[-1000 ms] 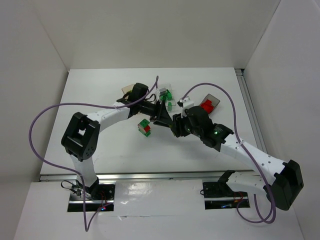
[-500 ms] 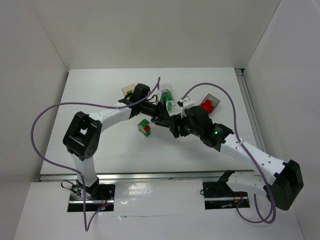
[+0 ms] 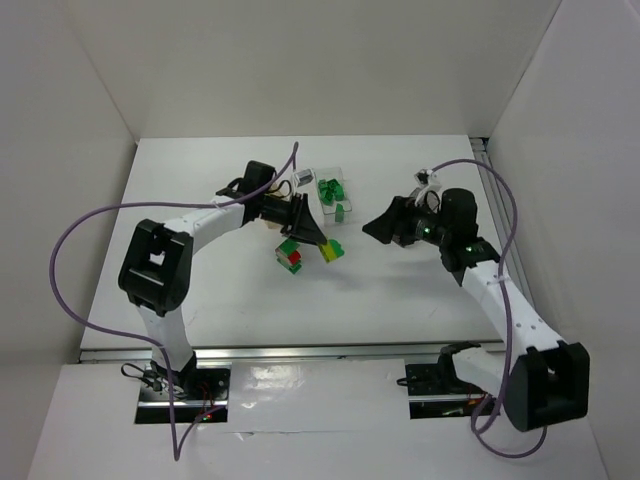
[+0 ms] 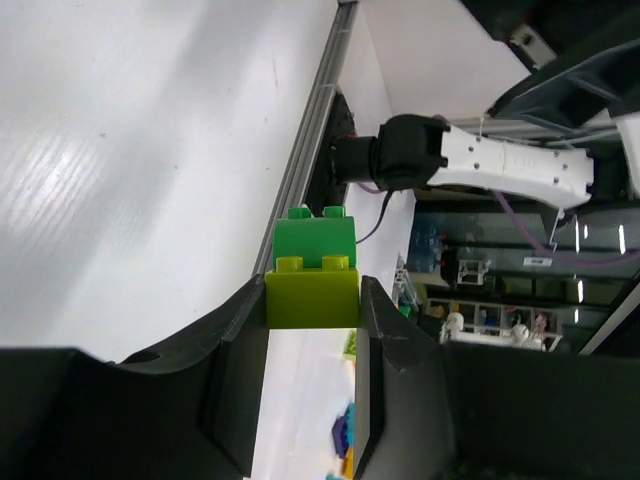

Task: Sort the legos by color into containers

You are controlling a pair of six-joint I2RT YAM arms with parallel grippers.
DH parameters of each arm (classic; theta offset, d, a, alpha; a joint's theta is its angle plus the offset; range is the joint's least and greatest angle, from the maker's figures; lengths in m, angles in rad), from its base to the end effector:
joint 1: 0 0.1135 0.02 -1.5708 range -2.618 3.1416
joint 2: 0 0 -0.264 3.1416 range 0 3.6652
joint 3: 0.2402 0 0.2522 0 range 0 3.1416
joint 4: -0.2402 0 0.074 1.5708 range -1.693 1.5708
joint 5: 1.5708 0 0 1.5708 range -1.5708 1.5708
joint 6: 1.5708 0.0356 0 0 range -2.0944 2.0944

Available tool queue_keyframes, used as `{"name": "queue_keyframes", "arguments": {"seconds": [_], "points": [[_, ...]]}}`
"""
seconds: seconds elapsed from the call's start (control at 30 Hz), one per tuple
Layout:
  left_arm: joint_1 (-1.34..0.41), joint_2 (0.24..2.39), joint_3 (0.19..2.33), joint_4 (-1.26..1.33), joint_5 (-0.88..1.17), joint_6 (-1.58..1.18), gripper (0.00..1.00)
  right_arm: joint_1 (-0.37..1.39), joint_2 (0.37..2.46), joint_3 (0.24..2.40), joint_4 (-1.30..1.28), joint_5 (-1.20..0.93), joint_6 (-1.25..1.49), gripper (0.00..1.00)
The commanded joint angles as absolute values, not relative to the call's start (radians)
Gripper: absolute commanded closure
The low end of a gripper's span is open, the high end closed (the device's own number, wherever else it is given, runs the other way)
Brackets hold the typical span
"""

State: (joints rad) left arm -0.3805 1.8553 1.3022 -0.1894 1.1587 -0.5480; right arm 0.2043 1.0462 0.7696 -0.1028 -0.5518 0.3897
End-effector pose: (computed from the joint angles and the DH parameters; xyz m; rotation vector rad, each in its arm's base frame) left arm 0.3584 -0.1785 0.2296 0.4659 2.3430 -1.7949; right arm 0.2280 0.0663 0.2942 -0.1940 1.9956 0.9237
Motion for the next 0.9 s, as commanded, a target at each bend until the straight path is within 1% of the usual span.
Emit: {"name": "queue_keyframes", "arguments": {"seconds": [0.0, 0.03, 0.1, 0.17, 0.27, 0.33, 0.4, 0.5, 0.63, 0.7, 0.77, 0.83, 0.87], "points": [[-0.382, 1.802, 1.313, -0.193, 1.249, -0.421, 1.0, 0.188, 1.153, 0.752, 0.098, -0.978, 0.473, 0.15], [-0.382, 1.789, 1.313, -0.193, 1.258, -0.408, 1.0, 0.204, 1.176, 0.765, 0.071, -0.991, 0.451, 0.15], [-0.382, 1.776, 1.313, -0.193, 1.258, -0.382, 1.0, 0.248, 1.224, 0.79, 0.08, -1.029, 0.434, 0.09], [-0.382, 1.767, 1.322, -0.193, 1.258, -0.382, 1.0, 0.264, 1.253, 0.79, 0.127, -1.068, 0.434, 0.09], [-0.382, 1.757, 1.322, -0.164, 1.267, -0.382, 1.0, 0.273, 1.267, 0.781, 0.14, -1.054, 0.443, 0.09], [-0.382, 1.756, 1.331, -0.155, 1.287, -0.382, 1.0, 0.273, 1.291, 0.758, 0.195, -1.063, 0.478, 0.09], [-0.382, 1.756, 1.321, -0.123, 1.316, -0.382, 1.0, 0.273, 1.313, 0.746, 0.286, -1.103, 0.512, 0.13], [-0.382, 1.747, 1.308, -0.104, 1.328, -0.382, 1.0, 0.291, 1.342, 0.758, 0.284, -1.12, 0.503, 0.25], [-0.382, 1.747, 1.296, -0.094, 1.328, -0.391, 1.0, 0.313, 1.387, 0.776, 0.264, -1.132, 0.469, 0.25], [-0.382, 1.747, 1.296, -0.094, 1.328, -0.382, 1.0, 0.313, 1.397, 0.767, 0.328, -1.16, 0.483, 0.25], [-0.382, 1.747, 1.296, -0.104, 1.328, -0.371, 1.0, 0.313, 1.419, 0.741, 0.421, -1.175, 0.537, 0.31], [-0.382, 1.747, 1.296, -0.115, 1.338, -0.371, 1.0, 0.313, 1.419, 0.732, 0.437, -1.175, 0.549, 0.37], [-0.382, 1.747, 1.296, -0.115, 1.338, -0.361, 1.0, 0.313, 1.419, 0.732, 0.457, -1.175, 0.567, 0.44]]}}
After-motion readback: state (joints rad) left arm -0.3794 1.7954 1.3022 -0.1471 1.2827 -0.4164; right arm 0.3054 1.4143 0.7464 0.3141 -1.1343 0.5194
